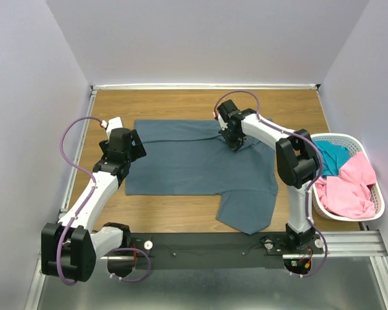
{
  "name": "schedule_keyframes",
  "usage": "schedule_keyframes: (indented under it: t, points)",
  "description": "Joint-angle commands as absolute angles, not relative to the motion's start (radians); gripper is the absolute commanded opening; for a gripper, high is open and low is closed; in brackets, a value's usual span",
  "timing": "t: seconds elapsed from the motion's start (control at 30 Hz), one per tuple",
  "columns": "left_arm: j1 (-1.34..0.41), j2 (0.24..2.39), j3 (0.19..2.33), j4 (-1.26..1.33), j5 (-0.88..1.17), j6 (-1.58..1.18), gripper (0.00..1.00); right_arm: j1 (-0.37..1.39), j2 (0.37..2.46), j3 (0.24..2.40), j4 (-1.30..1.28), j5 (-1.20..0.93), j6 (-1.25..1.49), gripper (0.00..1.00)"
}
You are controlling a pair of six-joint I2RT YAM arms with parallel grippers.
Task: Fold and stack the t-shirts
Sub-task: Fold the tshirt
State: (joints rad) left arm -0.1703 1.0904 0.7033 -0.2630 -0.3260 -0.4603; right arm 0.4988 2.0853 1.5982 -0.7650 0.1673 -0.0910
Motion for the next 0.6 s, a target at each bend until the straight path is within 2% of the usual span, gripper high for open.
schedule_keyframes:
  t: [0.0, 0.27, 0.37, 0.43, 0.47, 0.57]
  points:
    - [-0.166, 1.094, 0.701, -0.245, -0.311, -0.456, 0.93, 0.511, 2.069, 1.643, -0.893, 0.092, 0.026, 0.02]
    - [-0.166, 1.104, 0.701, -0.242, -0.285, -0.448, 0.93, 0.512, 2.114, 1.718, -0.980, 0.011, 0.103, 0.05]
    - [-0.167, 1.108, 0.696, -0.229, -0.226, -0.442, 0.93, 0.512, 2.128, 1.735, -0.970, -0.095, 0.123, 0.07]
    - [-0.182, 1.112, 0.692, -0.215, -0.201, -0.443, 0.93, 0.512, 2.117, 1.740, -0.954, -0.138, 0.129, 0.18]
    - [-0.189, 1.115, 0.690, -0.212, -0.177, -0.445, 0.93, 0.512, 2.108, 1.741, -0.930, -0.170, 0.132, 0.26]
    - [-0.241, 1.131, 0.709, -0.212, -0.126, -0.465, 0.93, 0.514, 2.054, 1.729, -0.882, -0.181, 0.143, 0.38]
